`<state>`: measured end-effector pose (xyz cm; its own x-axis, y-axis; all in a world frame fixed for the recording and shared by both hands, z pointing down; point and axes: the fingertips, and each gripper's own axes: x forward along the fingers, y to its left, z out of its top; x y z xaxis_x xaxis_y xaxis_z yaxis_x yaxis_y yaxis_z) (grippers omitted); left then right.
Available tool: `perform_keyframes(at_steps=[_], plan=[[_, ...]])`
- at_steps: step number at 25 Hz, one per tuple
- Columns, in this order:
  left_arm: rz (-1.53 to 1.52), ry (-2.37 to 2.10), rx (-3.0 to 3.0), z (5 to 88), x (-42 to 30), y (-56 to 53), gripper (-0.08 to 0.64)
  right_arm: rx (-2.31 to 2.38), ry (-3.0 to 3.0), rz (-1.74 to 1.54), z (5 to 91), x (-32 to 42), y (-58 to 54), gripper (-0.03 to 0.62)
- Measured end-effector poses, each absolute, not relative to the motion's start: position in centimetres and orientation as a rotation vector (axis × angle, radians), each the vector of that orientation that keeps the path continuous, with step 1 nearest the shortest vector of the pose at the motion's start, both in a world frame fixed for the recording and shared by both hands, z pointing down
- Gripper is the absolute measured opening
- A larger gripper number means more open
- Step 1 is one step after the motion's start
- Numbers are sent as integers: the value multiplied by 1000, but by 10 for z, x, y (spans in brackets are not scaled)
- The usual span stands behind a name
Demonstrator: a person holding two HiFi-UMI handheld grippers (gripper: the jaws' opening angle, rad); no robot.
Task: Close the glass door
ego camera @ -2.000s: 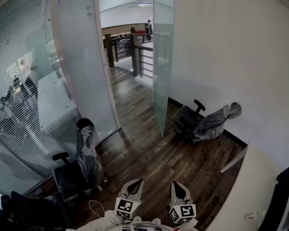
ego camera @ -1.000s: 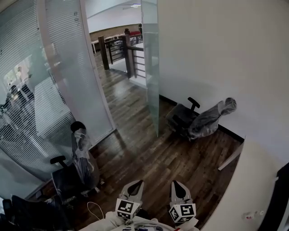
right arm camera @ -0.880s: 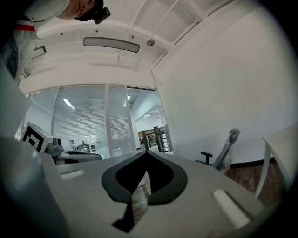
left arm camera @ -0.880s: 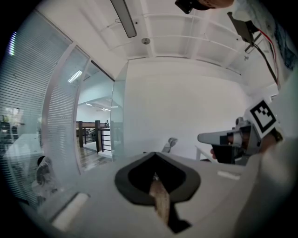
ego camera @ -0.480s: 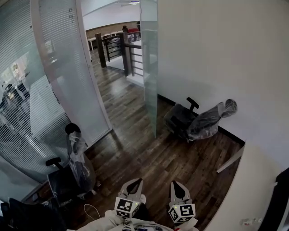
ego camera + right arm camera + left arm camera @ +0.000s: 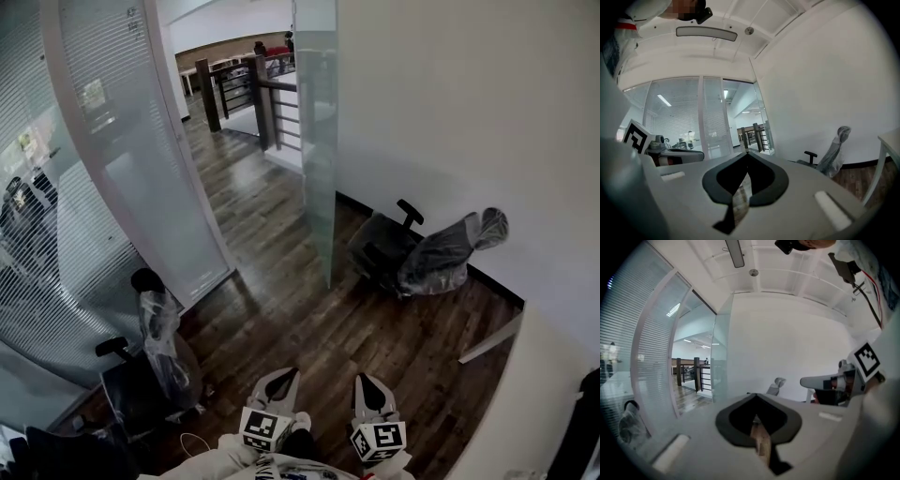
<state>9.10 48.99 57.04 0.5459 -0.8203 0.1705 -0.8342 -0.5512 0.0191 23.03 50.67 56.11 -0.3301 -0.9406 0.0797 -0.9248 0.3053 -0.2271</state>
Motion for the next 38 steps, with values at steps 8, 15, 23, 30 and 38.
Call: perform_keyframes(at_steps=[8, 15, 23, 30, 38], plan=[[216, -1396, 2655, 578, 70, 428, 3, -1809, 2496, -377, 568, 209, 445, 5], [179, -1371, 2697, 572, 56, 377, 3, -1864, 2486, -348, 567, 200, 399, 5], [149, -1347, 2666, 571, 47, 341, 3, -1948, 2434, -298, 557, 216, 374, 5], [139, -1341, 2645, 575, 53, 321, 3, -1943, 2439, -310, 558, 220, 354, 5], [146, -1384, 2635, 572, 70, 279, 3, -1875, 2480, -314, 561, 233, 299, 5]])
